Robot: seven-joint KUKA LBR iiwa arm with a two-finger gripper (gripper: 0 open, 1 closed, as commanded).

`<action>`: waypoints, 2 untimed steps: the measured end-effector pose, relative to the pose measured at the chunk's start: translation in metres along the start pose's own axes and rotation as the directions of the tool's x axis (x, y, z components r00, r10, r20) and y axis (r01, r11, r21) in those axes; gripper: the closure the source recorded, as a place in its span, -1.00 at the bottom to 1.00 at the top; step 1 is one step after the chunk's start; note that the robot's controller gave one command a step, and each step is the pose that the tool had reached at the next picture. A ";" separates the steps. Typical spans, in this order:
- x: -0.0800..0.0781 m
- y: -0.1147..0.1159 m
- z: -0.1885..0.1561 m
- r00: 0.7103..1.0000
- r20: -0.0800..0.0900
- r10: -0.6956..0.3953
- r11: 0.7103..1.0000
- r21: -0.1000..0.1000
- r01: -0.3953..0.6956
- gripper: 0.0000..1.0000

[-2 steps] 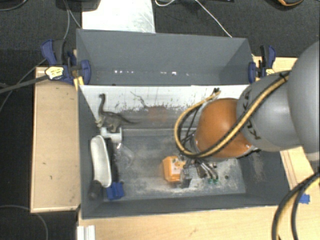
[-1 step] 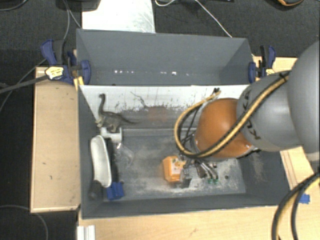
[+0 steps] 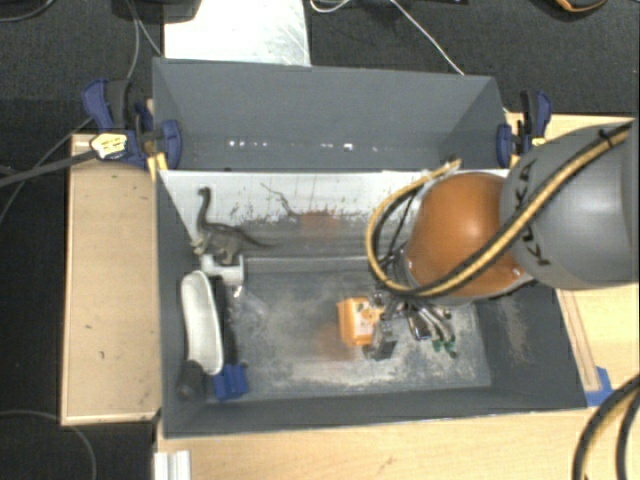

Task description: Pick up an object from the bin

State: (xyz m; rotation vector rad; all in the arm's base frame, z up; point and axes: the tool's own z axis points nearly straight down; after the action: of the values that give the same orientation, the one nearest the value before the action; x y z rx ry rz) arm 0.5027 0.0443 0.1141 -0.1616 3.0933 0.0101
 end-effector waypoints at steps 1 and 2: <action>-0.007 0.019 -0.046 1.000 0.000 0.022 1.000 -0.001 -0.022 1.00; -0.021 0.011 0.043 1.000 0.010 0.009 1.000 -0.002 -0.009 1.00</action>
Offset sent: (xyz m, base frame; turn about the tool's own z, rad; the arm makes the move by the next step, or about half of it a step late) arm 0.0178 0.0133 -0.0441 0.0065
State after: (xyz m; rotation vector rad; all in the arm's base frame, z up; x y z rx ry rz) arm 0.5243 0.0582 0.0718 -0.1466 3.0840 0.0136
